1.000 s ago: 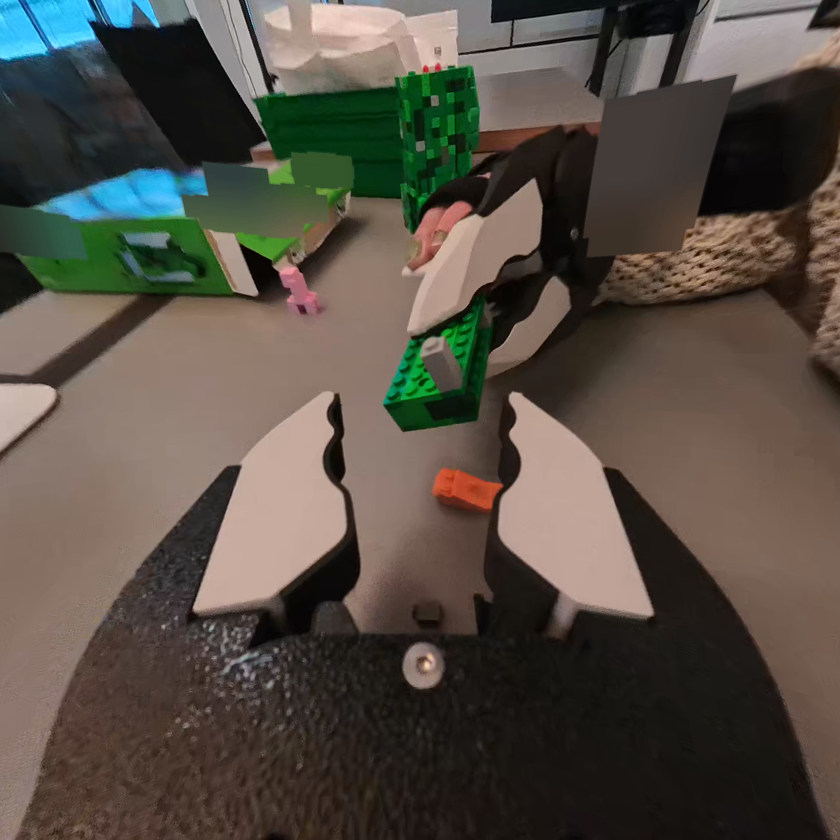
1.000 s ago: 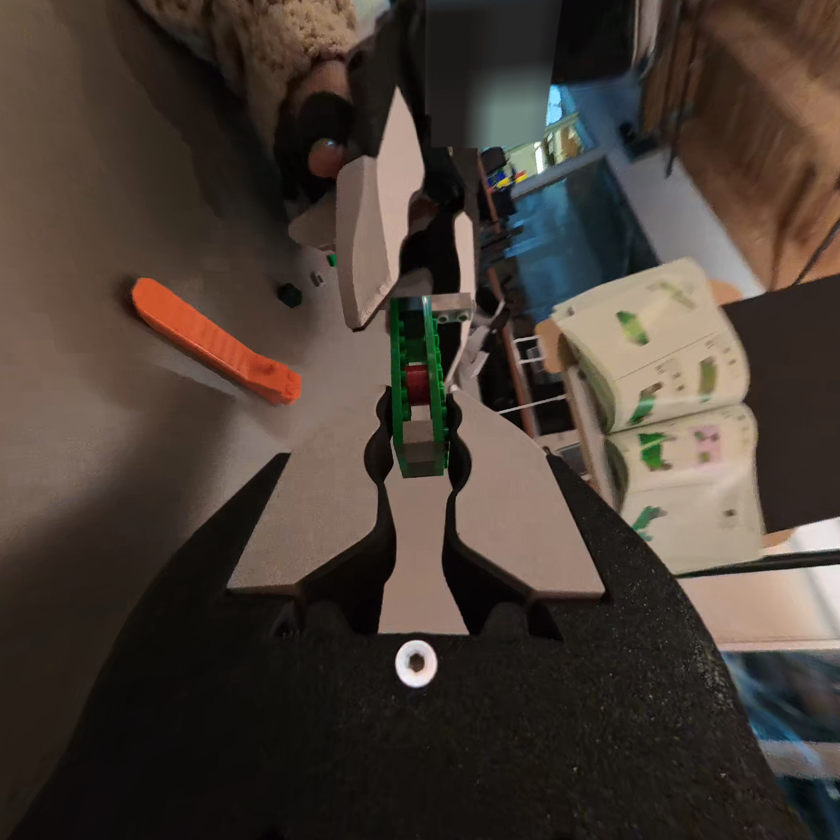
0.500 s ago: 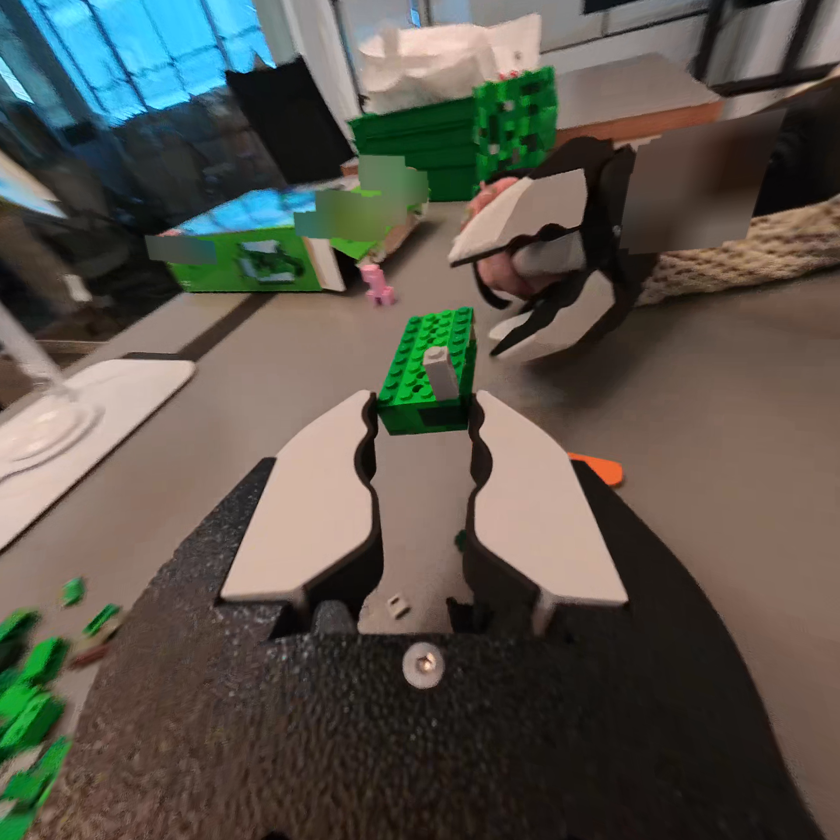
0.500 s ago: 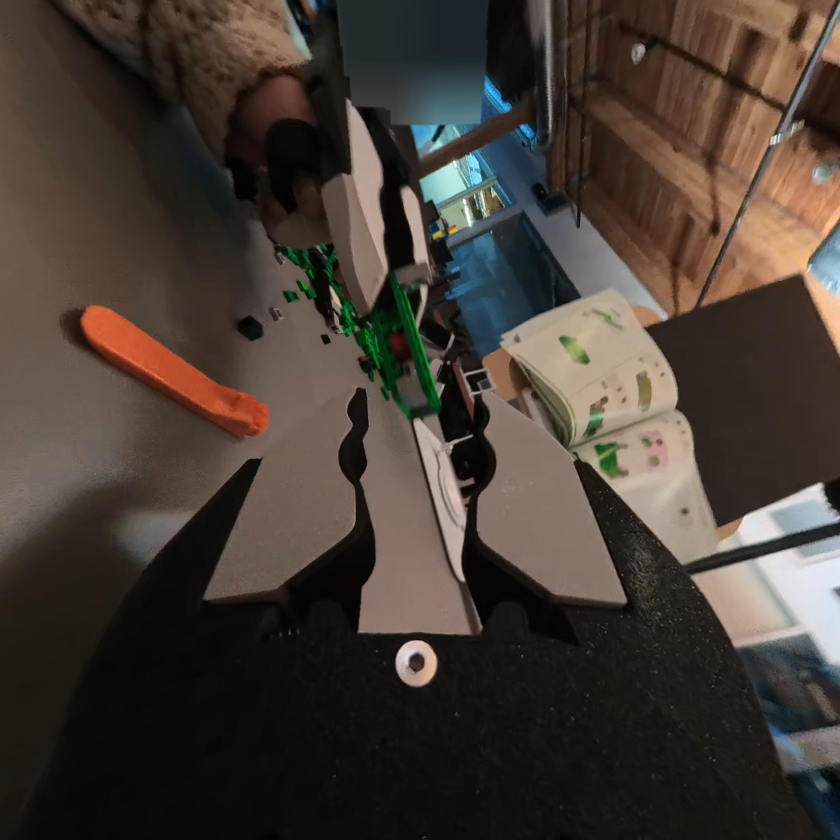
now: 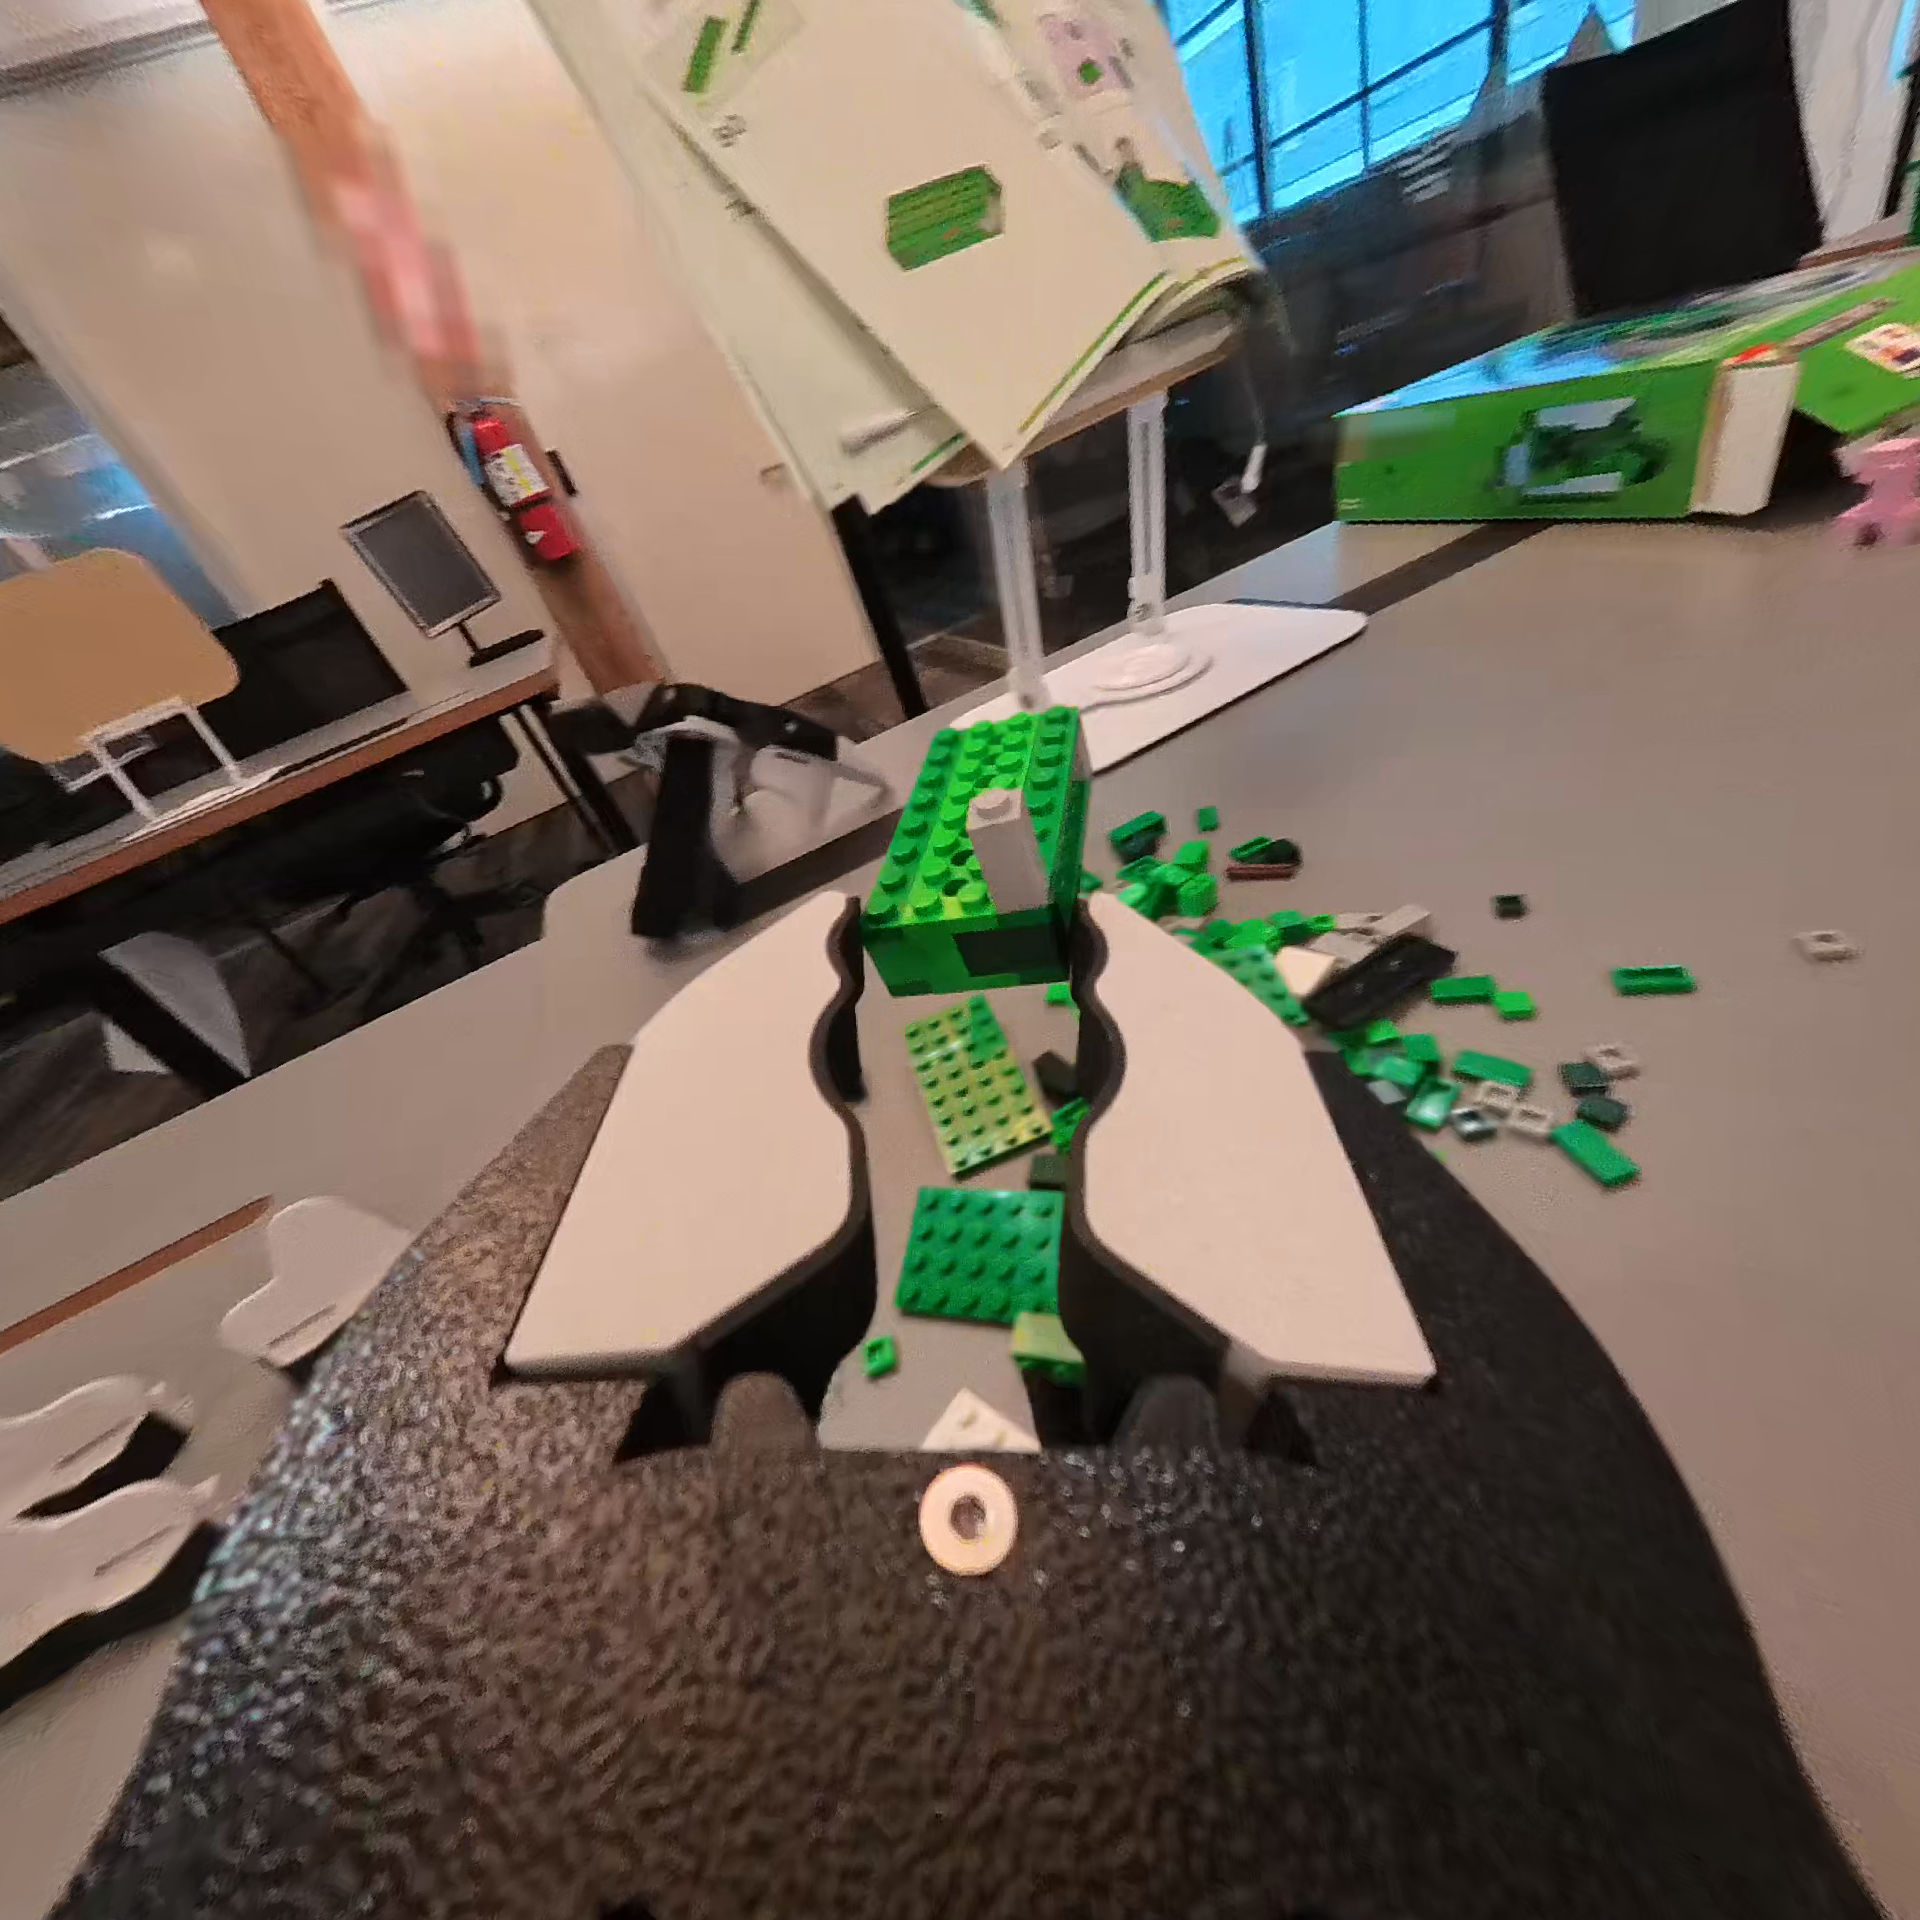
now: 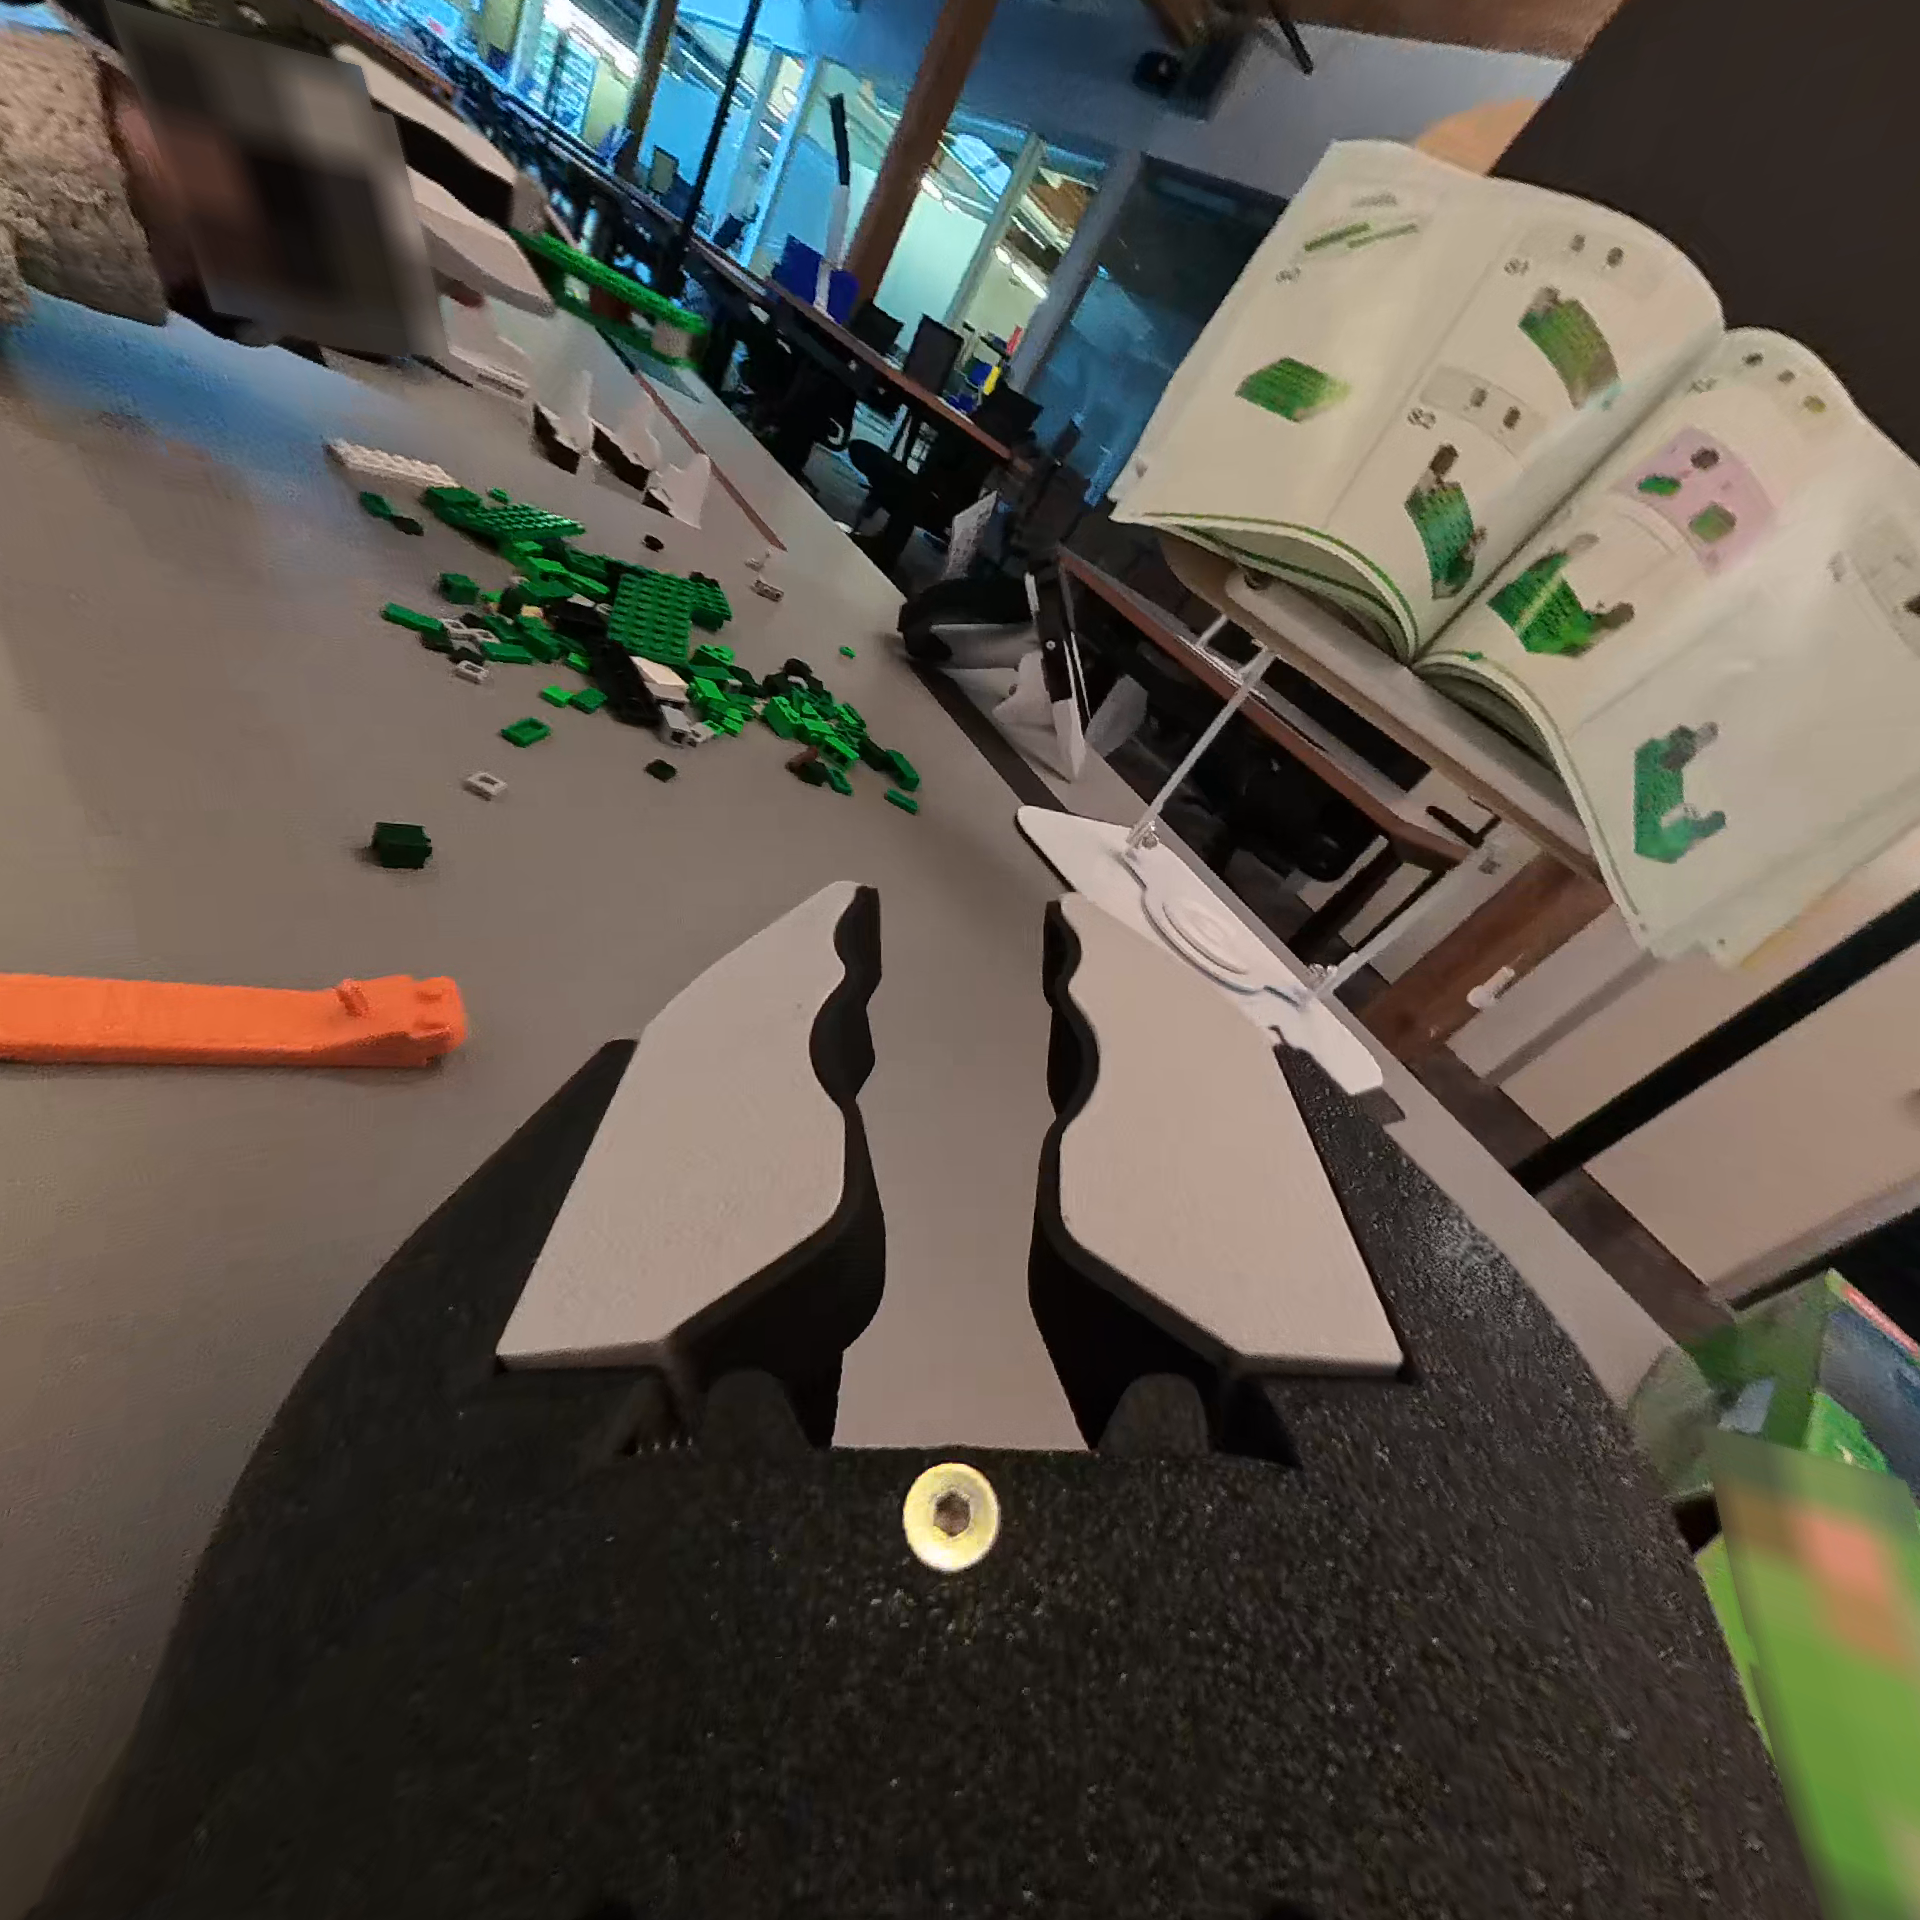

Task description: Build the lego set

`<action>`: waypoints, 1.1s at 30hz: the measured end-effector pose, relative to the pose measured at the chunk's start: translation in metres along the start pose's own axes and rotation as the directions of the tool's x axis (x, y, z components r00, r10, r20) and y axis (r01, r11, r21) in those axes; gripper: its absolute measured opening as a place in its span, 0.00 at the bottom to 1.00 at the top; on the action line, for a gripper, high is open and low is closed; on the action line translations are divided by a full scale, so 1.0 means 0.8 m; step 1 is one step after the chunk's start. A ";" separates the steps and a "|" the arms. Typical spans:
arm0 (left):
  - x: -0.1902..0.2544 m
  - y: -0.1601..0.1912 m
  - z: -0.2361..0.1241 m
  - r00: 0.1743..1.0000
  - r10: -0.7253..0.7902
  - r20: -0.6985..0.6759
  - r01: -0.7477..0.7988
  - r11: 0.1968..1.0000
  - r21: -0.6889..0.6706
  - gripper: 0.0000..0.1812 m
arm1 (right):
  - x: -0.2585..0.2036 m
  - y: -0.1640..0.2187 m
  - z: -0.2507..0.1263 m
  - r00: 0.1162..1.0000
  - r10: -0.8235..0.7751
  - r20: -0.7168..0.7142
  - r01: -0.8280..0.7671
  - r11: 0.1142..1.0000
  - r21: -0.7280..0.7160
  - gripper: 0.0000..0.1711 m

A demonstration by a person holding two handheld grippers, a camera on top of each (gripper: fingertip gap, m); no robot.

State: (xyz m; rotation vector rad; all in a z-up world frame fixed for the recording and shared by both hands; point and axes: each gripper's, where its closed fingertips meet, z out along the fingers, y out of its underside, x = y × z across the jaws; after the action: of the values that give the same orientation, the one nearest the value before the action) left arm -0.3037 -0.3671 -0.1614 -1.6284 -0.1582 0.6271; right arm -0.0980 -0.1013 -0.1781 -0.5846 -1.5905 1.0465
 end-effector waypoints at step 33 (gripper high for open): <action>-0.018 0.008 -0.011 0.996 -0.043 0.084 0.038 0.997 0.062 0.21 | 0.017 0.004 -0.010 0.990 0.132 -0.047 -0.131 0.991 0.009 0.11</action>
State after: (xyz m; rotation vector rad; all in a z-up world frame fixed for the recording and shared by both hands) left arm -0.3132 -0.3822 -0.1632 -1.5377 -0.2321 0.6648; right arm -0.0944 -0.0863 -0.1739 -0.7134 -1.5233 1.1260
